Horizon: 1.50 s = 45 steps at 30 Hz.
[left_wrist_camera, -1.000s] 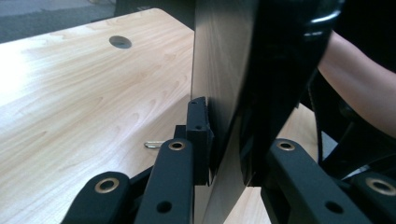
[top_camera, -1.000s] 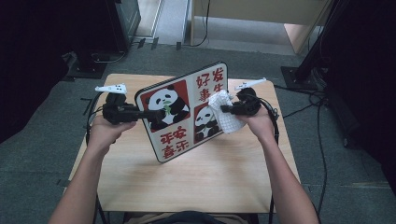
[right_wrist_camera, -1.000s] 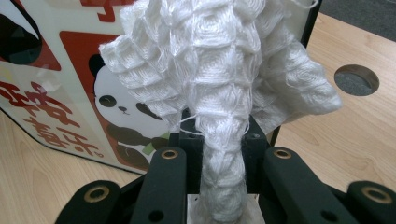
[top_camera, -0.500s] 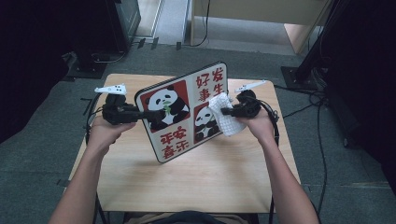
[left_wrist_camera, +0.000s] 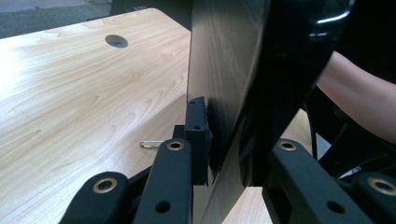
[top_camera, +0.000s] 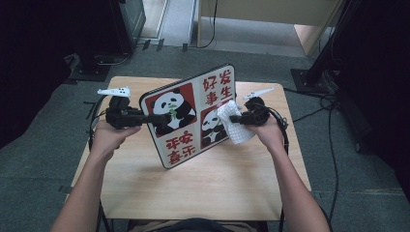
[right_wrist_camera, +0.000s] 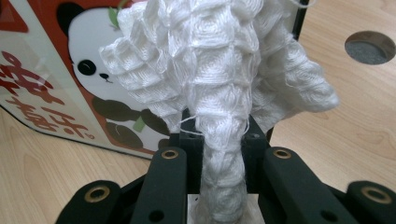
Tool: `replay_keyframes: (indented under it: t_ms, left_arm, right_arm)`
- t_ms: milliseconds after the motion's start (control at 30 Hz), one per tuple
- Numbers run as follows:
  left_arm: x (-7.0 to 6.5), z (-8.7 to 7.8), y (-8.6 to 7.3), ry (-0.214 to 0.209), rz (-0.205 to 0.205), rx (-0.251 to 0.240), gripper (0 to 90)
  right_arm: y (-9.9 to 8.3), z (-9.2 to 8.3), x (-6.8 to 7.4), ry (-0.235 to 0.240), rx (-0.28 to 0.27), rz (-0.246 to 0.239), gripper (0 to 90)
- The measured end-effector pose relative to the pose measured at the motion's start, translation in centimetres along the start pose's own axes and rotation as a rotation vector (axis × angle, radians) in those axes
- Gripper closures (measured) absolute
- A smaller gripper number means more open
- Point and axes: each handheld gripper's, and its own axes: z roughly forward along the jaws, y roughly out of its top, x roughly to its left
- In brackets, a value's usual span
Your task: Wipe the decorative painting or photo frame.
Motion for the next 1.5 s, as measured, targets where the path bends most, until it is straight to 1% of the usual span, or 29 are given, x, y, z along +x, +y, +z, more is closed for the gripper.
replay_keyframes:
  t_ms: [67,233,367,433,533,633,800,1167,1333,1500]
  left_arm:
    - [0.0,0.0,0.0,-0.003,0.0,0.001,77.3]
    - [0.0,0.0,0.0,-0.006,0.003,0.005,77.1]
    - [0.0,0.0,0.0,-0.012,0.005,0.011,76.9]
    - [-0.1,0.0,0.1,-0.009,0.005,0.011,77.0]
    - [0.0,0.0,0.0,-0.011,0.007,0.011,76.9]
    - [-0.1,0.0,0.0,-0.011,0.01,0.01,77.0]
    - [-0.1,0.0,0.0,-0.015,0.014,0.009,76.9]
    - [0.0,0.0,0.1,-0.023,0.008,0.011,76.4]
    - [0.0,0.0,0.1,-0.024,0.008,0.012,76.4]
    - [0.0,0.1,0.1,-0.024,0.008,0.012,76.4]
  right_arm:
    - [-0.2,0.2,-0.1,-0.001,0.01,0.006,77.5]
    - [-0.7,0.9,-0.2,-0.001,0.026,-0.002,77.5]
    - [-1.2,1.4,-0.4,0.003,0.038,0.006,77.6]
    - [-1.4,1.6,-0.5,0.007,0.049,0.018,77.6]
    - [-1.8,2.0,-0.5,0.006,0.06,0.018,77.5]
    - [-2.2,2.4,-0.6,0.008,0.065,0.017,77.5]
    - [-2.7,2.9,-0.6,0.015,0.067,0.028,77.4]
    - [-3.9,3.8,-1.0,0.015,0.077,0.022,77.2]
    - [-4.4,4.0,-1.3,0.027,0.083,0.044,77.2]
    - [-4.8,4.3,-1.5,0.007,0.089,0.036,77.2]
